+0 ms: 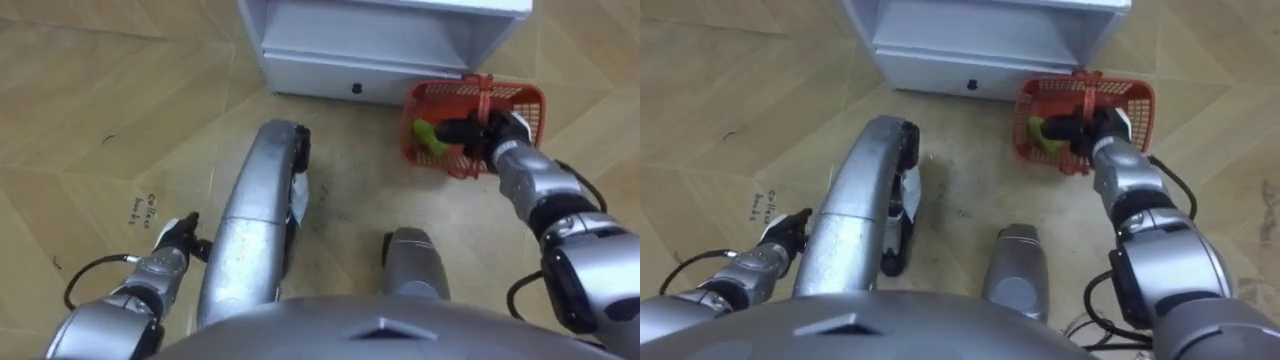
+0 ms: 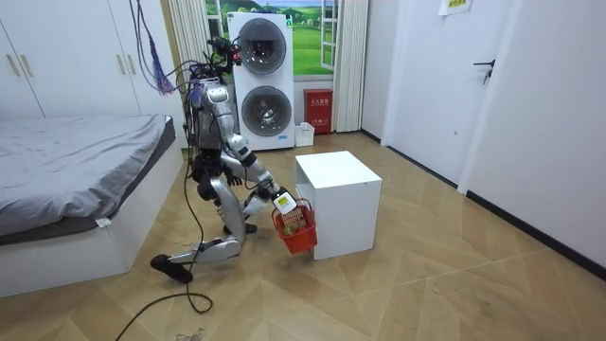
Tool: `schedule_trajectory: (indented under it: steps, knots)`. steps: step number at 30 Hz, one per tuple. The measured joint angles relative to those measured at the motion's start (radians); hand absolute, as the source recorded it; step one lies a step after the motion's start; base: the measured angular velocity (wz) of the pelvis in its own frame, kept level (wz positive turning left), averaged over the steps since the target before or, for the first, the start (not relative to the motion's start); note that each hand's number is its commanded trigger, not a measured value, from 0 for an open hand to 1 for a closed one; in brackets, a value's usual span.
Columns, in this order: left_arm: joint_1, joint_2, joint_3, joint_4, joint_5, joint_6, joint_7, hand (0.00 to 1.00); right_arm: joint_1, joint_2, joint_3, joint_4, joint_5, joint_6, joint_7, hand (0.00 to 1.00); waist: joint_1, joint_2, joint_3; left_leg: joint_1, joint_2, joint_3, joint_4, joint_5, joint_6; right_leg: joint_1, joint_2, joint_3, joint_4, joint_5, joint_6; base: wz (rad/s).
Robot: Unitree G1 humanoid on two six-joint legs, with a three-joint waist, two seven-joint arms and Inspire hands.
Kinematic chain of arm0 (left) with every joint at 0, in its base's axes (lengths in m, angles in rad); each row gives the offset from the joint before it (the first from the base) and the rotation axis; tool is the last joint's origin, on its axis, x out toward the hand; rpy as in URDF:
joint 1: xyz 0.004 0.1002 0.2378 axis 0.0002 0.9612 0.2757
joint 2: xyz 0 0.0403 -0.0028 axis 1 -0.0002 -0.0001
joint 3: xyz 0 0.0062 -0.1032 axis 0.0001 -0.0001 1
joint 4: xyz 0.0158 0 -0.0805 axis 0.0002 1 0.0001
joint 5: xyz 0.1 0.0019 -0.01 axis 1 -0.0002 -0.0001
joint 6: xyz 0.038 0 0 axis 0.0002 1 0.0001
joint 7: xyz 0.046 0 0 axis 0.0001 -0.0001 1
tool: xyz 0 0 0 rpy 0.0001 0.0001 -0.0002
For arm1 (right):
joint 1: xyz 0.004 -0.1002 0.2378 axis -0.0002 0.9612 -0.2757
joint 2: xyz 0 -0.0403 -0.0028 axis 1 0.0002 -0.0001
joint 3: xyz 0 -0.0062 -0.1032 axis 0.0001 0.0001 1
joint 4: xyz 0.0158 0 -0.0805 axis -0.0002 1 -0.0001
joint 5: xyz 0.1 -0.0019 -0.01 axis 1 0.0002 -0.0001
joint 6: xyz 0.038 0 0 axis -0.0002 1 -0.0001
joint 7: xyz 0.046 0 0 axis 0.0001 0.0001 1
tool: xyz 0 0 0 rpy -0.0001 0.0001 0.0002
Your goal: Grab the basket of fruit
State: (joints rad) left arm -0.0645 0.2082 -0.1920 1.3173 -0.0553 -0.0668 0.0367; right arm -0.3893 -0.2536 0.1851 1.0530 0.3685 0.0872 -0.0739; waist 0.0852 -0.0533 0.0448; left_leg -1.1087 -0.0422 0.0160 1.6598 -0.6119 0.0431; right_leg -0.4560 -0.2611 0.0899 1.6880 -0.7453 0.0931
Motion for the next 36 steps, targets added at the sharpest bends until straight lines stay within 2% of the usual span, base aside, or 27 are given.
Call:
schedule_trajectory:
  steps: [1, 2, 3, 4, 5, 6, 7, 9, 10, 11, 12, 13, 14, 15, 16, 17, 18, 19, 20, 21, 22, 23, 24, 27, 29, 32, 36]
  knots:
    - [0.014, 0.003, 0.010, 0.000, 0.000, 0.001, 0.000, 0.00, 0.003, 0.002, 0.001, -0.005, -0.005, 0.001, 0.000, 1.00, -0.002, 0.002, -0.0015, 0.028, 0.002, 0.000, -0.036, 0.007, 0.006, 0.021, 0.000, -0.005, -0.061, 0.002, 0.004, -0.57]
    - [0.041, 0.005, 0.033, -0.002, 0.001, 0.005, 0.003, 0.00, 0.012, 0.006, 0.004, -0.012, -0.025, 0.002, -0.001, 1.00, -0.004, 0.009, -0.0058, 0.065, 0.017, 0.006, -0.087, 0.046, 0.019, 0.073, 0.000, -0.021, -0.198, 0.009, 0.016, -0.52]
    - [0.077, 0.009, 0.052, -0.003, 0.002, 0.006, 0.004, 0.00, 0.032, 0.011, 0.011, -0.027, -0.041, 0.003, -0.009, 1.00, -0.001, 0.011, -0.0047, 0.082, 0.039, 0.012, -0.078, 0.140, 0.037, 0.147, -0.002, -0.037, -0.336, 0.015, 0.029, -0.53]
    - [0.102, 0.014, 0.062, -0.007, 0.005, 0.008, 0.004, 0.00, 0.044, 0.021, 0.010, -0.037, -0.048, 0.007, -0.012, 1.00, 0.006, 0.007, -0.0003, 0.077, 0.029, 0.022, -0.085, 0.165, 0.034, 0.191, -0.008, -0.043, -0.394, 0.021, 0.036, -0.15]
    - [0.132, 0.021, 0.076, -0.036, 0.022, 0.018, 0.005, 0.00, 0.086, 0.015, 0.004, -0.086, -0.058, 0.013, -0.013, 1.00, -0.022, -0.016, -0.0185, 0.087, -0.028, 0.049, -0.255, 0.119, 0.029, 0.244, -0.045, -0.076, -0.484, 0.028, 0.036, 0.36]
    - [0.141, 0.022, 0.080, -0.067, 0.020, 0.029, 0.007, 0.00, 0.104, -0.004, -0.014, -0.116, -0.059, 0.013, -0.018, 1.00, -0.030, -0.026, -0.0283, 0.110, -0.037, 0.077, -0.352, 0.084, 0.052, 0.243, -0.057, -0.079, -0.506, 0.056, 0.049, 0.56]
    - [0.142, 0.019, 0.081, -0.076, 0.018, 0.034, 0.014, 0.00, 0.108, -0.011, -0.025, -0.123, -0.063, 0.013, -0.024, 1.00, -0.023, -0.028, -0.0276, 0.117, -0.034, 0.093, -0.369, 0.082, 0.061, 0.234, -0.060, -0.078, -0.506, 0.091, 0.046, 0.07]
    - [0.135, 0.012, 0.113, -0.112, 0.018, 0.037, 0.049, 0.00, 0.120, 0.006, -0.043, -0.132, -0.092, 0.015, -0.034, 1.00, 0.045, -0.024, -0.0266, 0.215, 0.012, 0.096, -0.482, 0.084, 0.062, 0.171, -0.032, -0.070, -0.505, 0.317, 0.005, -0.69]
    - [0.135, 0.015, 0.115, -0.116, 0.018, 0.037, 0.065, 0.00, 0.126, 0.016, -0.043, -0.133, -0.103, 0.015, -0.031, 1.00, 0.055, -0.021, -0.0260, 0.251, 0.023, 0.093, -0.520, 0.089, 0.055, 0.157, -0.022, -0.075, -0.505, 0.333, 0.004, -0.78]
    - [0.131, 0.020, 0.115, -0.113, 0.014, 0.032, 0.094, 0.00, 0.141, 0.028, -0.040, -0.132, -0.118, 0.013, -0.025, 1.00, 0.064, -0.013, -0.0242, 0.327, 0.041, 0.091, -0.598, 0.107, 0.046, 0.117, -0.003, -0.089, -0.494, 0.321, 0.002, -0.63]
    - [0.128, 0.018, 0.109, -0.112, 0.015, 0.031, 0.115, 0.00, 0.145, 0.023, -0.032, -0.136, -0.145, 0.008, -0.025, 1.00, 0.069, 0.012, -0.0208, 0.396, 0.066, 0.090, -0.673, 0.126, 0.038, 0.069, 0.022, -0.114, -0.509, 0.293, 0.000, -0.58]
    - [0.128, 0.017, 0.108, -0.112, 0.013, 0.031, 0.122, 0.00, 0.146, 0.018, -0.028, -0.142, -0.150, 0.008, -0.027, 1.00, 0.065, 0.021, -0.0222, 0.425, 0.072, 0.090, -0.711, 0.138, 0.033, 0.044, 0.024, -0.130, -0.535, 0.282, -0.002, -0.41]
    - [0.125, 0.019, 0.110, -0.114, 0.012, 0.031, 0.134, 0.00, 0.147, 0.015, -0.028, -0.152, -0.155, 0.006, -0.033, 1.00, 0.054, 0.032, -0.0219, 0.478, 0.080, 0.091, -0.783, 0.166, 0.023, 0.007, 0.021, -0.167, -0.620, 0.277, -0.002, -0.27]
    - [0.119, 0.027, 0.111, -0.119, 0.012, 0.029, 0.146, 0.00, 0.152, 0.014, -0.030, -0.158, -0.166, -0.002, -0.042, 1.00, 0.052, 0.031, -0.0218, 0.520, 0.088, 0.090, -0.840, 0.189, 0.008, -0.025, 0.018, -0.201, -0.745, 0.279, -0.005, -0.20]
    - [0.117, 0.029, 0.113, -0.119, 0.012, 0.026, 0.150, 0.00, 0.155, 0.013, -0.030, -0.161, -0.172, -0.005, -0.047, 1.00, 0.052, 0.030, -0.0214, 0.540, 0.091, 0.090, -0.860, 0.196, 0.001, -0.037, 0.019, -0.214, -0.811, 0.284, -0.008, -0.13]
    - [0.116, 0.031, 0.122, -0.121, 0.012, 0.023, 0.154, 0.00, 0.157, 0.011, -0.030, -0.163, -0.183, -0.009, -0.052, 1.00, 0.052, 0.028, -0.0192, 0.569, 0.093, 0.089, -0.873, 0.202, -0.011, -0.048, 0.028, -0.229, -0.919, 0.331, 0.013, 0.00]
    - [0.118, 0.022, 0.132, -0.126, 0.018, 0.024, 0.158, 0.00, 0.169, 0.009, -0.032, -0.168, -0.185, -0.022, -0.059, 1.00, 0.046, 0.031, -0.0251, 0.593, 0.097, 0.087, -0.889, 0.213, -0.031, -0.014, 0.041, -0.258, -0.936, 0.344, -0.004, 0.00]
    - [0.121, 0.021, 0.134, -0.129, 0.018, 0.024, 0.157, 0.00, 0.171, 0.010, -0.029, -0.177, -0.184, -0.022, -0.058, 1.00, 0.051, 0.030, -0.0236, 0.609, 0.100, 0.082, -0.911, 0.222, -0.045, 0.004, 0.048, -0.274, -0.961, 0.351, -0.015, 0.05]
    - [0.131, 0.024, 0.141, -0.136, 0.018, 0.024, 0.157, 0.00, 0.185, 0.013, -0.014, -0.209, -0.177, -0.023, -0.056, 1.00, 0.043, 0.029, -0.0222, 0.638, 0.106, 0.068, -0.956, 0.250, -0.056, 0.049, 0.066, -0.292, -1.020, 0.369, -0.029, 0.19]
    - [0.146, 0.025, 0.142, -0.150, 0.017, 0.024, 0.158, 0.00, 0.210, 0.012, 0.000, -0.247, -0.176, -0.023, -0.054, 1.00, 0.028, 0.026, -0.0183, 0.654, 0.117, 0.069, -0.995, 0.279, -0.060, 0.107, 0.084, -0.295, -1.087, 0.388, -0.033, 0.34]
    - [0.154, 0.025, 0.139, -0.158, 0.017, 0.023, 0.158, 0.00, 0.223, 0.011, 0.002, -0.267, -0.175, -0.023, -0.054, 1.00, 0.026, 0.020, -0.0161, 0.662, 0.113, 0.069, -1.024, 0.287, -0.061, 0.131, 0.091, -0.293, -1.123, 0.399, -0.036, 0.49]
    - [0.161, 0.019, 0.136, -0.176, 0.017, 0.023, 0.158, 0.00, 0.244, -0.002, 0.003, -0.310, -0.176, -0.023, -0.053, 1.00, 0.022, 0.022, -0.0184, 0.666, 0.091, 0.082, -1.116, 0.322, -0.043, 0.163, 0.101, -0.287, -1.176, 0.414, -0.035, 0.35]
    - [0.172, 0.019, 0.139, -0.199, 0.017, 0.026, 0.160, 0.00, 0.254, -0.003, 0.003, -0.340, -0.181, -0.023, -0.048, 1.00, 0.027, 0.000, -0.0157, 0.691, 0.092, 0.099, -1.149, 0.354, -0.035, 0.179, 0.101, -0.283, -1.214, 0.426, -0.028, 0.28]
    - [0.212, 0.010, 0.143, -0.218, 0.019, 0.043, 0.157, 0.00, 0.299, -0.007, 0.005, -0.459, -0.227, -0.022, -0.030, 1.00, 0.039, -0.007, -0.0182, 0.753, 0.097, 0.114, -1.205, 0.364, -0.034, 0.248, 0.127, -0.298, -1.329, 0.475, -0.025, -0.11]
    - [0.221, 0.010, 0.150, -0.222, 0.019, 0.053, 0.157, 0.00, 0.304, -0.014, 0.025, -0.495, -0.244, -0.020, -0.021, 1.00, 0.045, -0.007, -0.0187, 0.787, 0.093, 0.114, -1.228, 0.364, -0.035, 0.286, 0.130, -0.314, -1.374, 0.494, -0.023, -0.27]
    - [0.226, 0.011, 0.168, -0.242, 0.018, 0.056, 0.157, 0.00, 0.334, -0.025, 0.034, -0.550, -0.263, 0.001, 0.001, 1.00, 0.046, -0.007, -0.0188, 0.841, 0.082, 0.115, -1.250, 0.365, -0.035, 0.346, 0.131, -0.313, -1.422, 0.504, -0.021, -0.17]
    - [0.237, 0.005, 0.197, -0.284, 0.028, 0.071, 0.157, 0.00, 0.333, -0.028, 0.024, -0.717, -0.253, -0.004, -0.004, 1.00, 0.031, -0.008, -0.0203, 0.866, 0.088, 0.106, -1.259, 0.370, -0.044, 0.384, 0.145, -0.315, -1.453, 0.518, -0.024, -0.09]
